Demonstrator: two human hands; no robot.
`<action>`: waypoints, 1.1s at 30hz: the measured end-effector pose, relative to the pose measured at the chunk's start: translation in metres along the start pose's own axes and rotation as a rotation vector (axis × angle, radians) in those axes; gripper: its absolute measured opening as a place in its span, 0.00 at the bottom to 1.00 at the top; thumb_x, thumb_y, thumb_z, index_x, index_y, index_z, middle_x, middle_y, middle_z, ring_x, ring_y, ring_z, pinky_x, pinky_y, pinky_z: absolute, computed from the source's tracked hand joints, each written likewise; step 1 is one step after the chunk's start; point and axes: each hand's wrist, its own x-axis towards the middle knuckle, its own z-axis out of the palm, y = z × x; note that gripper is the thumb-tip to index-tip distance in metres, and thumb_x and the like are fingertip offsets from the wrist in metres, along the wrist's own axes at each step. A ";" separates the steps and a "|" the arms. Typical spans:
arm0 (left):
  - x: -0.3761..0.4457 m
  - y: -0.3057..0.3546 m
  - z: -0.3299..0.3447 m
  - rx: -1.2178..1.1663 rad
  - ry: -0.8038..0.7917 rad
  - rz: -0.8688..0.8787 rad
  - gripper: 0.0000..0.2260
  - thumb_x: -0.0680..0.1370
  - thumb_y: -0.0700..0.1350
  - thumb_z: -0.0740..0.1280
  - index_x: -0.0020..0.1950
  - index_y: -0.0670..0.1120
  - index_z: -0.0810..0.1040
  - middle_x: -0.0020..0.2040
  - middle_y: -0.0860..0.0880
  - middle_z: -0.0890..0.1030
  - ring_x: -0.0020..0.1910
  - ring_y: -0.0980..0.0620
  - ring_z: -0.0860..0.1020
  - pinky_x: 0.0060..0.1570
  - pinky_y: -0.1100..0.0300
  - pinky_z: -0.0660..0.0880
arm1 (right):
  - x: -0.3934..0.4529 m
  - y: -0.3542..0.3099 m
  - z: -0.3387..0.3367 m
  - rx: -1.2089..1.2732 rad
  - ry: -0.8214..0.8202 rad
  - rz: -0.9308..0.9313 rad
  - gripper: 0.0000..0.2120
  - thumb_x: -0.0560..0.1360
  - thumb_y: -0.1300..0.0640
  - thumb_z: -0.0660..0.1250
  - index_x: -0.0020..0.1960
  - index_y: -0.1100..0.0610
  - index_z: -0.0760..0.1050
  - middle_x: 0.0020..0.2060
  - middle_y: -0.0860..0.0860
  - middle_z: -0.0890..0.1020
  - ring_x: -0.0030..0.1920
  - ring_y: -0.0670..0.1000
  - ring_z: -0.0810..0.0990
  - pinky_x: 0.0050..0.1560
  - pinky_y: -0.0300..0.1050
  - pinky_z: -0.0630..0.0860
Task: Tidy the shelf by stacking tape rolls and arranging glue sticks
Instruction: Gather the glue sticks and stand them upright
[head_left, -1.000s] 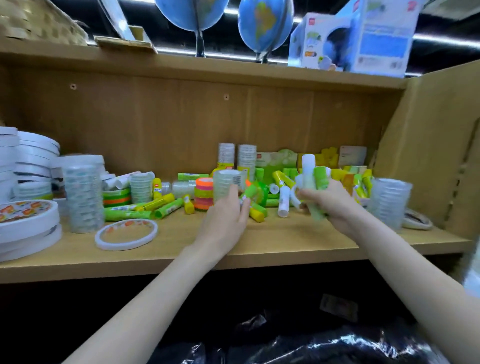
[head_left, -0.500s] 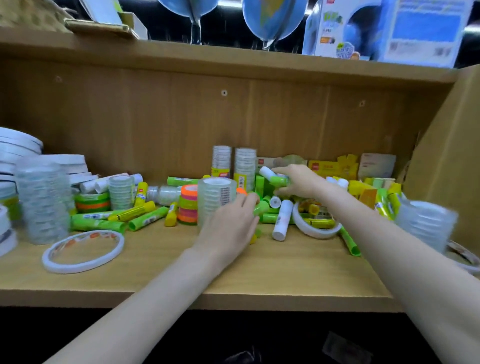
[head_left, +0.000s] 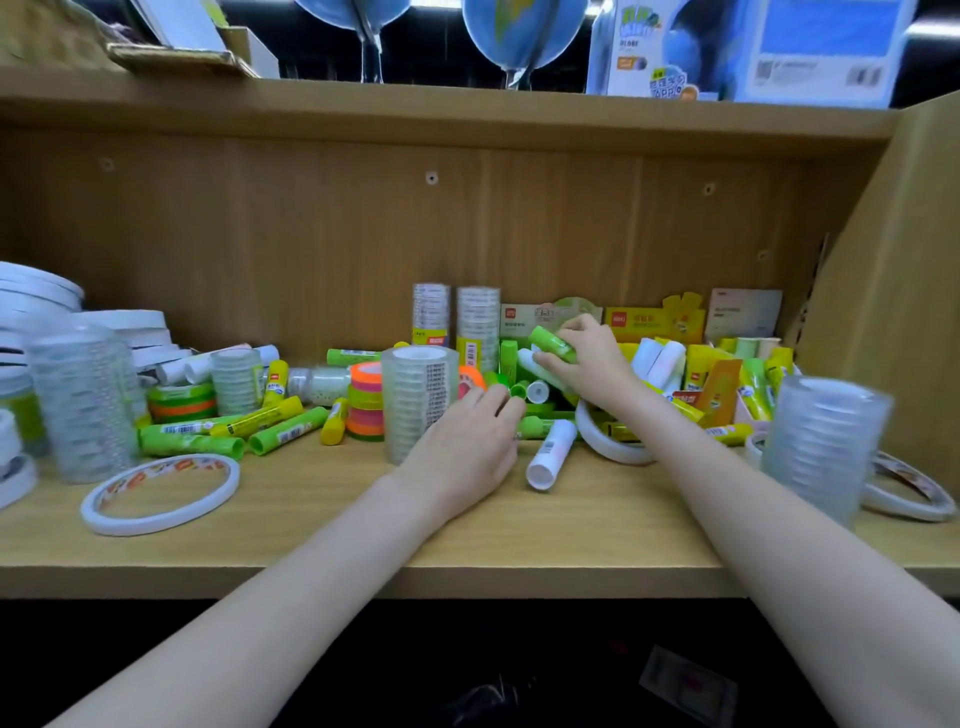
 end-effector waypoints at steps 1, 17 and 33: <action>-0.001 -0.001 -0.001 -0.024 -0.014 -0.017 0.09 0.73 0.38 0.65 0.53 0.38 0.74 0.47 0.41 0.75 0.45 0.41 0.75 0.46 0.54 0.70 | -0.002 -0.002 -0.002 0.064 0.099 0.021 0.16 0.76 0.51 0.65 0.52 0.64 0.77 0.52 0.61 0.74 0.56 0.60 0.72 0.54 0.47 0.65; 0.001 0.000 -0.008 -0.057 -0.272 0.003 0.24 0.80 0.39 0.54 0.73 0.58 0.61 0.72 0.54 0.60 0.67 0.51 0.61 0.54 0.59 0.71 | -0.028 0.022 -0.041 0.140 0.124 0.309 0.04 0.77 0.61 0.59 0.51 0.58 0.66 0.40 0.52 0.73 0.35 0.52 0.70 0.30 0.45 0.64; -0.003 0.004 -0.008 -0.188 -0.268 -0.066 0.23 0.79 0.36 0.55 0.72 0.53 0.65 0.72 0.50 0.60 0.66 0.47 0.62 0.62 0.53 0.67 | -0.064 -0.003 -0.049 0.111 0.264 0.132 0.10 0.77 0.64 0.59 0.53 0.60 0.79 0.47 0.52 0.81 0.50 0.50 0.76 0.43 0.34 0.66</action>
